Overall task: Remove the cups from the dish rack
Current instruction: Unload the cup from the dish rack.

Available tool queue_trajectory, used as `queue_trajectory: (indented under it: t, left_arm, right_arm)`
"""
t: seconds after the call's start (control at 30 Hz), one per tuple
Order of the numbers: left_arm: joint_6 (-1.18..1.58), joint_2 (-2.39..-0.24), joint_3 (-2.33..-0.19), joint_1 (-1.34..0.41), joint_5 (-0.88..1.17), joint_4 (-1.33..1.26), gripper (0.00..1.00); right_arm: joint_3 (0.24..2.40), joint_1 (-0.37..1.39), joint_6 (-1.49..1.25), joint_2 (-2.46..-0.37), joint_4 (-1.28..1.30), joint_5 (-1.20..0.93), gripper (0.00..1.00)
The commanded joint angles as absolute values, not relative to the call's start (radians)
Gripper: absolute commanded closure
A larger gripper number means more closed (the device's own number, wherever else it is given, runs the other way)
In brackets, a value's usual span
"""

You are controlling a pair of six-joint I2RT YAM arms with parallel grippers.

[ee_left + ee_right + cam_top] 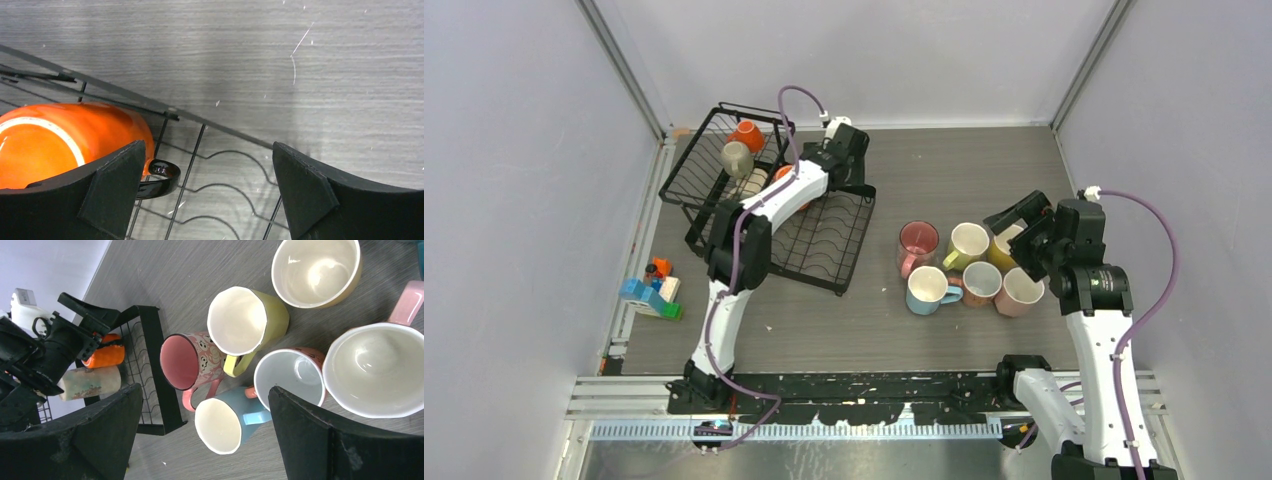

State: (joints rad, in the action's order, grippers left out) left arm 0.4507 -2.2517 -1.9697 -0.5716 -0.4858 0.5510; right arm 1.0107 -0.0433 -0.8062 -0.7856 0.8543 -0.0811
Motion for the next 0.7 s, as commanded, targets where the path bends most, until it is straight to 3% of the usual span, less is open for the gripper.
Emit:
queue_trajectory:
  t: [0.0, 0.67]
  left_arm:
    - [0.472, -2.154, -1.918, -0.574, -0.486, 0.588, 0.0]
    - [0.469, -2.004, -1.758, -0.65, -0.54, 0.535, 0.0]
  right_arm:
    - [1.002, -0.046, -0.79, -0.774, 0.812, -0.096, 0.0]
    - [0.961, -0.046, -0.795, -0.759, 0.791, -0.104, 0.0]
